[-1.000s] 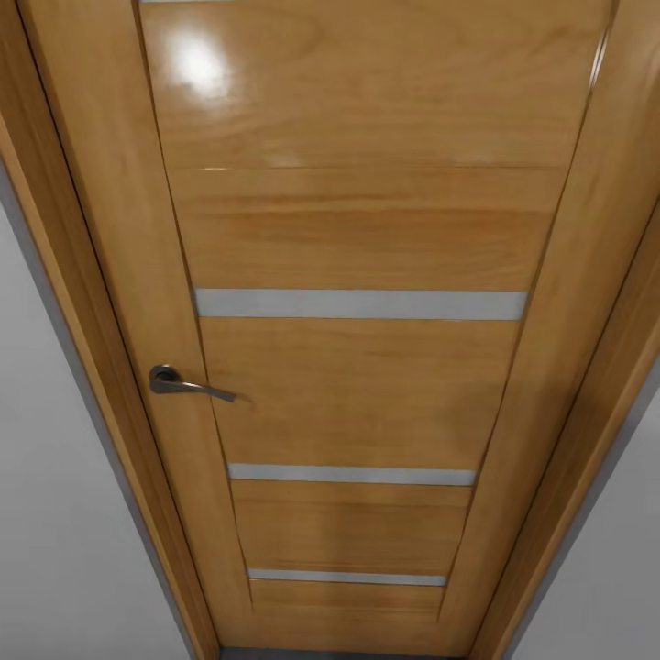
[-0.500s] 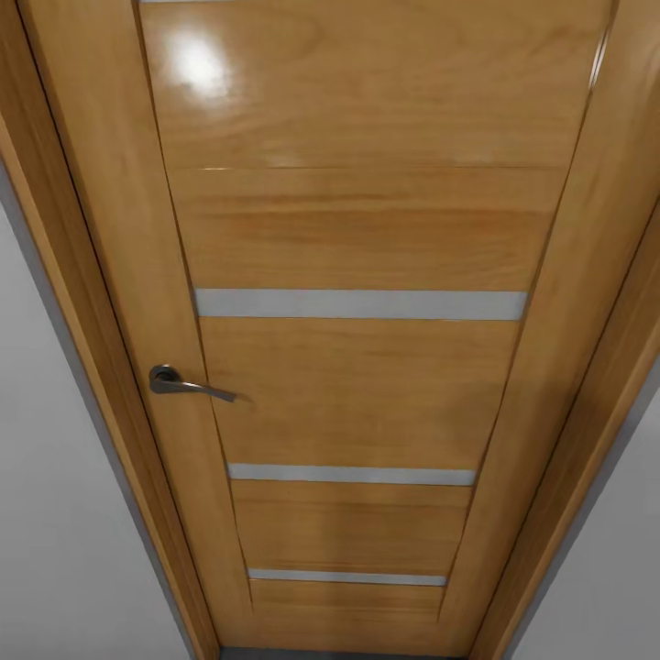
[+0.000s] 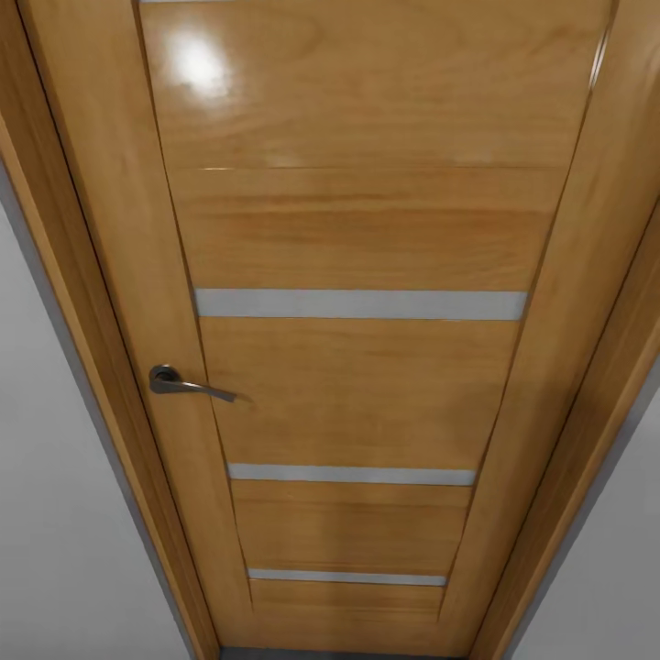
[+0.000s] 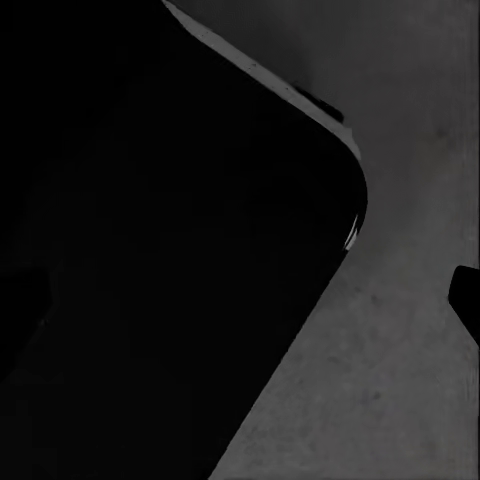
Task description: Move the two storage containers from the living room to the garage. In the garage, place one container on the floor and stack the other container on top of it (either order is fine).
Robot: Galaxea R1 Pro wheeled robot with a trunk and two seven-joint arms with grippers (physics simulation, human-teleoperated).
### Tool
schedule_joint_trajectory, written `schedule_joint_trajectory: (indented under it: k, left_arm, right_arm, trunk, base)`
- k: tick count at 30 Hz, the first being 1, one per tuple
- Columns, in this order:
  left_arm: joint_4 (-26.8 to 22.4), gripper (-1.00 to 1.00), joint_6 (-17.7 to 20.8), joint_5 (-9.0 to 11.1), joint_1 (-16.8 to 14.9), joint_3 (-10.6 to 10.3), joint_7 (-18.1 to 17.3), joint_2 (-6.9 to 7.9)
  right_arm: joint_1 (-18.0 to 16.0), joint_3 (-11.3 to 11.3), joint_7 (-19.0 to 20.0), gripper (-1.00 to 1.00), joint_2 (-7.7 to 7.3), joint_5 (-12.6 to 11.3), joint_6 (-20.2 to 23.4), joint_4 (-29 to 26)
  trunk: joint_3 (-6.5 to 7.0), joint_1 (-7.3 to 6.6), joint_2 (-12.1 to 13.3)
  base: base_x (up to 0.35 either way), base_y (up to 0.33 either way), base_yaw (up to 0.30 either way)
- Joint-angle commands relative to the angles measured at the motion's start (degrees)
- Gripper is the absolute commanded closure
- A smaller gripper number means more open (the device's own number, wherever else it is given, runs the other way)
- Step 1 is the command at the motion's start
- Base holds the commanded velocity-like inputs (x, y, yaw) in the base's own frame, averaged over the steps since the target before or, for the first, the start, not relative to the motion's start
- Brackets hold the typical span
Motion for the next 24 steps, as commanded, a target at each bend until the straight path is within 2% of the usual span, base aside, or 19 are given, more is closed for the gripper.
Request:
schedule_joint_trajectory:
  k: [1, 2, 4, 7, 8, 11, 15, 20, 24]
  left_arm:
    - [0.0, -1.0, -0.1, 0.5, 0.0, -0.2, 0.0, -0.05]
    - [0.0, -1.0, -0.1, 0.5, 0.0, -0.2, 0.0, -0.06]
    - [0.0, -1.0, -0.1, 0.6, 0.0, -0.1, 0.0, -0.11]
    - [-0.1, -1.0, -0.2, 0.6, 0.0, 0.0, 0.0, -0.14]
    - [-0.1, -1.0, -0.3, 0.6, 0.0, 0.0, 0.0, -0.13]
    - [-0.1, -1.0, -0.3, 0.6, 0.0, 0.0, 0.0, -0.14]
    - [-0.1, -1.0, -0.3, 0.6, 0.0, 0.0, 0.0, -0.15]
    - [-0.1, -1.0, -0.3, 0.7, 0.0, 0.0, 0.0, -0.16]
    - [-0.1, -1.0, -0.3, 0.7, 0.0, 0.1, 0.0, -0.21]
  right_arm:
    - [0.0, 0.1, 0.2, -1.0, -1.0, -0.1, 0.0, -2.7]
    - [0.0, 0.1, 0.3, -1.0, -1.61, -0.1, 0.1, -4.1]
    - [0.0, 0.1, 0.9, -1.0, -3.93, -0.6, 0.7, -10.0]
    - [0.0, 0.0, 1.5, -1.0, -6.71, -3.5, 3.4, -18.0]
    - [0.0, 0.0, 1.7, -1.0, -8.98, -5.5, 8.8, -26.6]
    - [0.0, -0.1, 1.9, -1.0, -11.81, -6.1, 15.1, -37.9]
    - [-0.5, -0.2, 1.9, -1.0, -12.88, -6.2, 19.4, -45.3]
    - [-2.6, -0.3, 2.2, -1.0, -13.08, -6.2, 22.3, -47.2]
    - [-4.2, -0.3, 3.2, -1.0, -13.06, -6.2, 22.7, -47.6]
  trunk:
    - [-0.05, 0.0, 0.0]
    - [-0.05, 0.0, 0.0]
    - [-0.05, 0.0, 0.0]
    - [-0.05, 0.0, 0.0]
    - [-0.05, 0.0, 0.0]
    - [-0.05, 0.0, 0.0]
    - [-0.05, 0.0, 0.0]
    - [-0.05, 0.0, 0.0]
    - [-0.05, 0.0, 0.0]
  base:
    - [0.0, 0.0, 0.0]
    - [0.0, 0.0, 0.0]
    - [0.0, 0.0, 0.0]
    - [0.0, 0.0, 0.0]
    - [0.0, 0.0, 0.0]
    - [0.0, 0.0, 0.0]
    - [0.0, 0.0, 0.0]
    - [0.0, 0.0, 0.0]
    - [0.0, 0.0, 0.0]
